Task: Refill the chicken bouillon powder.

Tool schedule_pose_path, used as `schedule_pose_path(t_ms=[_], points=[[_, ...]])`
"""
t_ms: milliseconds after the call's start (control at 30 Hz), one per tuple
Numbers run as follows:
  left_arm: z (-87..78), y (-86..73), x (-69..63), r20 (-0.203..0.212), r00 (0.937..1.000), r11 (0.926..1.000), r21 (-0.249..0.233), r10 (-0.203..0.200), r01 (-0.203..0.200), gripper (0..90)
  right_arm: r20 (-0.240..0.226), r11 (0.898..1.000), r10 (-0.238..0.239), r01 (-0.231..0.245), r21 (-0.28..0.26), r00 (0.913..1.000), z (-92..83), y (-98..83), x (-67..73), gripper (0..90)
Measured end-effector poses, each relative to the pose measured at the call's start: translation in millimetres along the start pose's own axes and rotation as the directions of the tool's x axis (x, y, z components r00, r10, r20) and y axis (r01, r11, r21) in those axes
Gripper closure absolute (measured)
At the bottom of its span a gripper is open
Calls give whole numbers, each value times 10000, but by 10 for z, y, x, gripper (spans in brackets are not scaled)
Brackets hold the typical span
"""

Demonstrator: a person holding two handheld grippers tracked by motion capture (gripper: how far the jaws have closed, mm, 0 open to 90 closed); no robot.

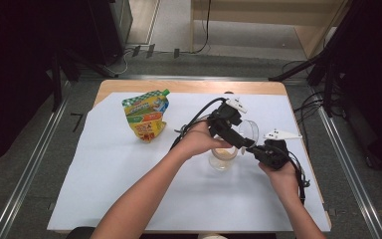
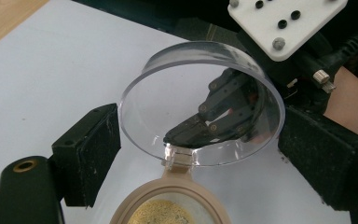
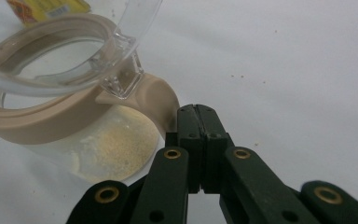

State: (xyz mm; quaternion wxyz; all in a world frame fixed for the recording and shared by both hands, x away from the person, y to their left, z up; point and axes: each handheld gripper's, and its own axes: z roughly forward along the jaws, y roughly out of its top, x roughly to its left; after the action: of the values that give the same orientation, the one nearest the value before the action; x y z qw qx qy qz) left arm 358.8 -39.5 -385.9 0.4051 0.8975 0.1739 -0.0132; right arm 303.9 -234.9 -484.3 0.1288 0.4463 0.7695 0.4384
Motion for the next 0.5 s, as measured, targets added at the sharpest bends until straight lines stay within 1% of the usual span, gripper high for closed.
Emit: schedule_pose_path(t_ms=[67,100,200,267,333,400,433,500], points=[[-9,13,-6,-41,10000,10000,-18,-11,11,140,31,9999,99,-99,-27,9999,-22,-7,-18,900],[-17,18,-5,11,10000,10000,-63,-57,57,139,19,9999,126,-126,-43,9999,-26,-11,-23,900],[-41,27,4,99,9996,9995,-99,-283,284,138,34,9999,150,-150,-8,9999,-39,-33,-37,896],[-58,28,2,44,9996,9996,-60,-273,273,133,100,9999,144,-144,14,9998,-43,-38,-34,877],[-87,33,-12,57,9996,9995,-83,-288,289,131,162,9999,146,-145,-26,9998,-63,-41,-31,877],[-127,43,-30,145,9994,9995,-116,-306,307,132,203,9999,104,-102,-120,9997,-99,-42,-33,874],[-138,44,-35,160,9994,9995,-115,-307,309,133,193,9997,171,-168,-150,9997,-116,-43,-34,863],[-184,40,-55,75,9996,9996,23,-286,286,140,238,9996,224,-220,-193,9995,-145,-48,-42,837]])
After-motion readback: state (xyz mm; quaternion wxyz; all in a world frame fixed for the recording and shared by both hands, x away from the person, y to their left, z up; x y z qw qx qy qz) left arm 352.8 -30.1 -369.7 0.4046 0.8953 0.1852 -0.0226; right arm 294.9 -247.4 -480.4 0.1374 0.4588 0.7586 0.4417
